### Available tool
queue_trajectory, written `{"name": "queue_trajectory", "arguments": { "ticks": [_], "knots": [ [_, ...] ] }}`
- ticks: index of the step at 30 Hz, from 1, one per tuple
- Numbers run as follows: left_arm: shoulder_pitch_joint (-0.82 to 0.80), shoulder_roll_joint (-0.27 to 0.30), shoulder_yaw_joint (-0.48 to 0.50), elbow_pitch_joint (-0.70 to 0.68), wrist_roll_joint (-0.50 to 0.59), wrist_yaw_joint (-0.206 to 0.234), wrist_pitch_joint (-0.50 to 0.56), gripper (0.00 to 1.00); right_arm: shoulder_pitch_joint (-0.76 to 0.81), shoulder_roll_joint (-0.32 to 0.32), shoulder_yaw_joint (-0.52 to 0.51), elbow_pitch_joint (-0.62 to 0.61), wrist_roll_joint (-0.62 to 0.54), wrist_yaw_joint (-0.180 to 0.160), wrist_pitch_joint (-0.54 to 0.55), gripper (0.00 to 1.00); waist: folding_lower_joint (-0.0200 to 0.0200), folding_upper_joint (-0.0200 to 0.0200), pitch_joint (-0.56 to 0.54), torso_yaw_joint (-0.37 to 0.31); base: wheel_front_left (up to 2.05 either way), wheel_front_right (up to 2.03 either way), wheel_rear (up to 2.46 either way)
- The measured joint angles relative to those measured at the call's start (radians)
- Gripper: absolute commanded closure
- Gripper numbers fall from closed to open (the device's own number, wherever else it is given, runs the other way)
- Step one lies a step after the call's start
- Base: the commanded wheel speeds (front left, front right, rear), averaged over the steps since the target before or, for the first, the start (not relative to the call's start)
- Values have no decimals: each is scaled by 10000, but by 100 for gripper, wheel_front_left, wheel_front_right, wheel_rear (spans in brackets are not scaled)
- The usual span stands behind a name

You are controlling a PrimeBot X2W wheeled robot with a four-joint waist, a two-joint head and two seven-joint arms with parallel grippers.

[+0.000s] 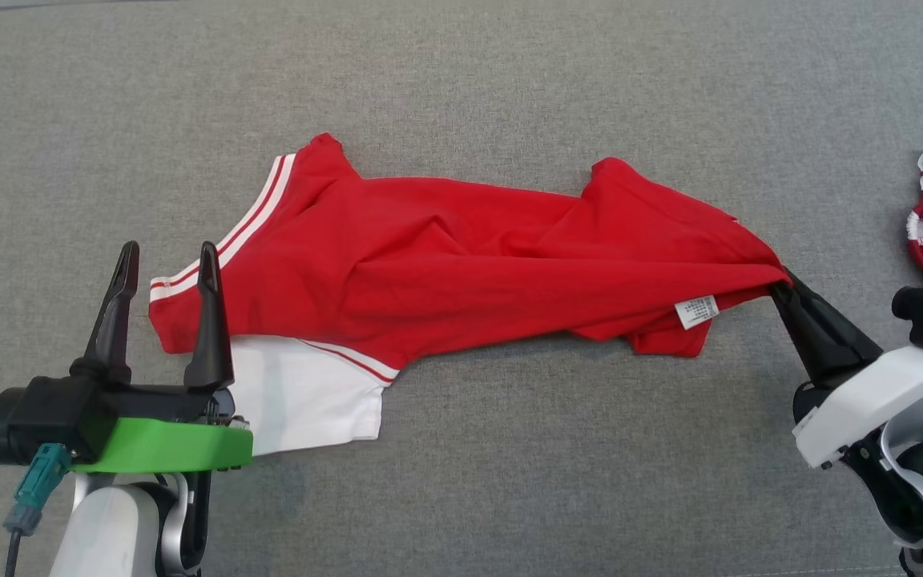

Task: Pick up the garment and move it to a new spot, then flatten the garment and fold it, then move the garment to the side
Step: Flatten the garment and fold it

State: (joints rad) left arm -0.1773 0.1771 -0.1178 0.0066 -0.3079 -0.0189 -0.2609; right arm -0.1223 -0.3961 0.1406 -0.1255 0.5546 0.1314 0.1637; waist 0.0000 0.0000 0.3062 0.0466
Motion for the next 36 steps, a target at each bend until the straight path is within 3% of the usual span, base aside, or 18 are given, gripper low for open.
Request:
{"name": "queue_trajectory", "arguments": {
  "ticks": [6,19,20,22,30,36],
  "knots": [
    [-367,-48,-84,13,44,-142,0,0,-1006,-15,-31,767,272,-2,88,100,0,0,438,-71,0,0,0],
    [-1051,-311,-339,222,222,-441,0,0,-3849,-113,1856,4717,698,-6,-1404,100,1,0,1402,311,0,0,0],
    [-1052,-313,-328,240,249,-443,0,0,-3955,-111,1948,4911,748,-6,-1588,86,1,0,1435,335,0,0,0],
    [-1054,-322,-295,267,303,-474,0,0,-4075,-107,2109,5212,796,-6,-1988,0,1,0,1460,338,0,0,0],
    [-1041,-345,-182,345,414,-518,0,0,-3595,-86,2190,5785,809,2,-3645,0,1,0,1190,81,0,0,0],
    [-851,-349,-77,433,447,-514,0,0,-2605,-56,1214,5317,-23,0,-4171,0,1,0,805,-154,0,0,0]
  ]
}}
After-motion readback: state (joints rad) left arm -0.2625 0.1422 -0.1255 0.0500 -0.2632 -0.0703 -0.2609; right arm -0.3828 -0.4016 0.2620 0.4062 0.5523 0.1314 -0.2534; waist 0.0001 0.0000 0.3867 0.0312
